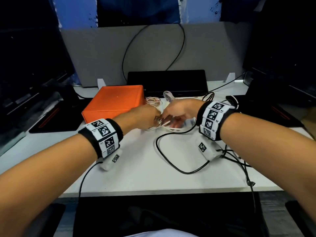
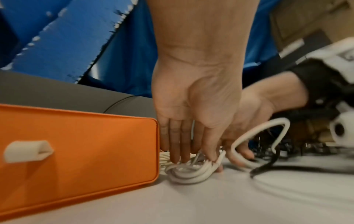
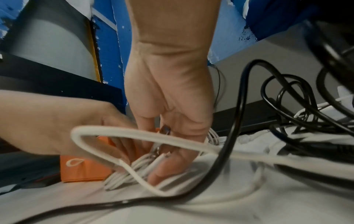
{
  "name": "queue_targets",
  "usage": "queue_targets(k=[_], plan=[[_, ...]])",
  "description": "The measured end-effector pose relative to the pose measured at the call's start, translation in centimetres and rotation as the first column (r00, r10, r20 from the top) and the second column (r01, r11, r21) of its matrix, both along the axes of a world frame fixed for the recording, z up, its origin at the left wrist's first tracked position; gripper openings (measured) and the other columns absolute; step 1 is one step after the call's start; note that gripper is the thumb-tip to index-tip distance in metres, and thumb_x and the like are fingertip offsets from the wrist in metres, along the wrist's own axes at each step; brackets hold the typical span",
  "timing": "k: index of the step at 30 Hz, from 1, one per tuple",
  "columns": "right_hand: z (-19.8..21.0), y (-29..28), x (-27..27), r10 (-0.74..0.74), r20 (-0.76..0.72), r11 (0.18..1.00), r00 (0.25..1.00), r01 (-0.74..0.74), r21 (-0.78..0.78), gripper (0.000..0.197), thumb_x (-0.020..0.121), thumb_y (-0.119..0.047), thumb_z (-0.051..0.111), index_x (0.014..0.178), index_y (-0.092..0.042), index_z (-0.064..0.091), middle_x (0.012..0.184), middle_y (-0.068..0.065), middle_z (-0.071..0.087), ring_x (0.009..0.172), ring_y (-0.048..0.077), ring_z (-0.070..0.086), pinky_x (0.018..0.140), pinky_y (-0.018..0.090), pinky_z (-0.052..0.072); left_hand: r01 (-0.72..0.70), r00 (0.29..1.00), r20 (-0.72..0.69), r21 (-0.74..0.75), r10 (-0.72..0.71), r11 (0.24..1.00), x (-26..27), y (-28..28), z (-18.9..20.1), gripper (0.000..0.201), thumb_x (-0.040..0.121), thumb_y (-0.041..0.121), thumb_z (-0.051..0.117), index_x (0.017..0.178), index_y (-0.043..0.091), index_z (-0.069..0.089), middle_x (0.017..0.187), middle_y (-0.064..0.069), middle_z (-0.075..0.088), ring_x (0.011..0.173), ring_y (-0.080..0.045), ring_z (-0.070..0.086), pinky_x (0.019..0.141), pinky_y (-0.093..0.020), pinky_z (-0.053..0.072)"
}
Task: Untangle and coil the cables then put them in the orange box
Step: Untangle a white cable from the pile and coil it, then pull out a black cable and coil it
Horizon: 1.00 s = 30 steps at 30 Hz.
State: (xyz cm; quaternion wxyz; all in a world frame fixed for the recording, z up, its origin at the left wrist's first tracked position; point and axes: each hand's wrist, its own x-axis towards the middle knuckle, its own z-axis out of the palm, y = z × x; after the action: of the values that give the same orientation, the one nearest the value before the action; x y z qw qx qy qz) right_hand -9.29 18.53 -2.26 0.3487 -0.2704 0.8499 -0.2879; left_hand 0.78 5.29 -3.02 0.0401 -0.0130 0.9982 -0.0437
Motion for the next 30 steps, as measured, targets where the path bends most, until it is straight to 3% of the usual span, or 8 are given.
queue_targets(k=[3,8,11,14,18,25,28,30], plan=[[2.1,0.4,-1.0,0.067,-0.241,0.992,0.968,-0.039,0.121,0.034,0.102,-0.03,0.062,0.12,-0.002,0.061,0.112,0.008,0.068,0.064,0.028,0.073,0.062,0.036,0.064,-0.004,0.999,0.032,-0.074,0.006,0.997,-0.5,-0.2,0.2,0.006,0.095,0.029,0.058,0.091,0.025,0.06,0.079,0.004,0.055,0.082,-0.026,0.06,0.067,-0.038,0.053],[7.5,3.7,-1.9,0.152,-0.439,0.985,0.886,-0.1,0.14,0.033,0.105,-0.037,0.053,0.119,-0.009,0.065,0.108,0.007,0.072,0.08,0.03,0.075,0.078,0.039,0.061,-0.026,0.999,0.026,-0.046,0.027,0.999,-1.2,-0.5,1.6,0.03,0.094,0.024,0.06,0.065,0.023,0.05,0.068,0.005,0.053,0.07,-0.021,0.052,0.061,-0.03,0.043],[9.7,5.9,-2.1,0.252,-0.509,0.96,0.823,-0.144,0.242,0.029,0.104,-0.038,0.055,0.108,-0.013,0.068,0.097,0.004,0.077,0.079,0.027,0.076,0.074,0.038,0.06,-0.074,0.997,0.026,0.051,0.073,0.996,-1.3,-0.8,2.2,0.033,0.088,0.018,0.059,0.058,0.028,0.052,0.063,0.006,0.06,0.065,-0.016,0.056,0.055,-0.027,0.037],[9.6,7.5,-1.5,0.441,-0.432,0.853,0.787,-0.217,0.475,0.025,0.099,-0.036,0.064,0.106,-0.013,0.07,0.091,0.005,0.079,0.068,0.021,0.071,0.065,0.031,0.056,-0.068,0.997,0.029,0.076,0.066,0.995,-1.2,-0.6,2.5,0.027,0.092,0.023,0.061,0.065,0.027,0.058,0.068,0.004,0.066,0.067,-0.014,0.058,0.054,-0.026,0.037],[5.3,8.7,-0.5,0.533,-0.184,0.7,0.826,-0.308,0.644,0.041,0.094,-0.034,0.073,0.129,-0.02,0.057,0.092,0.009,0.078,0.068,0.02,0.07,0.058,0.027,0.054,-0.03,0.997,0.072,-0.028,0.032,0.999,-1.1,0.2,1.7,0.022,0.086,0.034,0.071,0.073,0.021,0.058,0.074,0.003,0.062,0.071,-0.02,0.059,0.06,-0.031,0.047],[2.7,7.7,-2.1,0.549,-0.345,0.759,0.761,-0.28,0.588,0.023,0.098,-0.029,0.064,0.119,-0.019,0.063,0.09,-0.002,0.077,0.074,0.016,0.072,0.078,0.035,0.061,-0.02,0.985,0.163,-0.177,0.05,0.984,-1.9,1.1,2.8,0.022,0.093,0.035,0.066,0.09,0.013,0.066,0.087,-0.003,0.065,0.079,-0.025,0.063,0.06,-0.032,0.046],[3.4,7.8,-3.1,0.529,-0.435,0.809,0.728,-0.278,0.518,0.011,0.1,-0.024,0.055,0.095,-0.022,0.065,0.081,-0.004,0.078,0.067,0.017,0.074,0.085,0.04,0.06,0.055,0.998,-0.044,0.041,-0.053,0.998,-2.1,3.0,5.0,0.035,0.099,0.047,0.058,0.085,0.017,0.069,0.079,0.002,0.063,0.078,-0.022,0.06,0.059,-0.03,0.044],[4.4,7.8,-3.8,0.484,-0.505,0.855,0.715,-0.264,0.446,0.016,0.101,-0.024,0.055,0.087,-0.026,0.063,0.077,-0.003,0.077,0.066,0.019,0.073,0.082,0.038,0.058,0.113,0.99,-0.104,0.17,-0.097,0.979,-2.4,4.8,5.2,0.043,0.098,0.057,0.054,0.094,0.017,0.071,0.09,-0.002,0.071,0.085,-0.023,0.064,0.072,-0.035,0.052]])
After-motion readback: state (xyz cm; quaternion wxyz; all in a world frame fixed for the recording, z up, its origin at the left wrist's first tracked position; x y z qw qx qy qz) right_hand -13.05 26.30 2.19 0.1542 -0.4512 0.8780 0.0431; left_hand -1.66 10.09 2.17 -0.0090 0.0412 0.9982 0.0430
